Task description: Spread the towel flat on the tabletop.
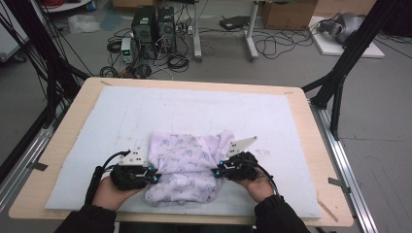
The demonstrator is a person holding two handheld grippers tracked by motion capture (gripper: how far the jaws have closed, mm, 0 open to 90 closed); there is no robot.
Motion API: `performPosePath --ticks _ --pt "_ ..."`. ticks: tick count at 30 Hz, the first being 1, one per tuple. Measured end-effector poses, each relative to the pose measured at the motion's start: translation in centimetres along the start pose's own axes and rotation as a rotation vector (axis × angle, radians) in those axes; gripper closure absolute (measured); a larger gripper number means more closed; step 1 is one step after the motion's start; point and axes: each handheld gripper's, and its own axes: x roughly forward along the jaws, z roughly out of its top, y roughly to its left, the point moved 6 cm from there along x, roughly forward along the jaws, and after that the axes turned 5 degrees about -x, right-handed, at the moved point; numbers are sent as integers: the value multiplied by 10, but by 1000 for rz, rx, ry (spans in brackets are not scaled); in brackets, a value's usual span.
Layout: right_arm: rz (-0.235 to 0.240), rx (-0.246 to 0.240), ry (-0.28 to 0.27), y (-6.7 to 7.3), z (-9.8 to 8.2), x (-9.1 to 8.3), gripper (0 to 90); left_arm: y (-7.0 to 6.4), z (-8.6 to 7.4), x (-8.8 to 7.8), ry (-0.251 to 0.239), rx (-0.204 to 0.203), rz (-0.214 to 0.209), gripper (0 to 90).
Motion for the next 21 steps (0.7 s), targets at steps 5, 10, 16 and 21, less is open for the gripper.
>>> performPosePath --ticks 5,10,16,21 --pt "52 -36 33 34 -16 -5 813 -22 -15 -10 13 19 -35 785" --pt "42 -47 -18 38 -15 -21 638 -28 -9 -27 -29 34 -56 542" --pt "-51 -13 -76 12 -2 -41 515 -4 18 -39 -109 7 -23 462" --pt "-113 33 -111 -23 3 -40 502 25 38 -21 -122 -24 16 484"
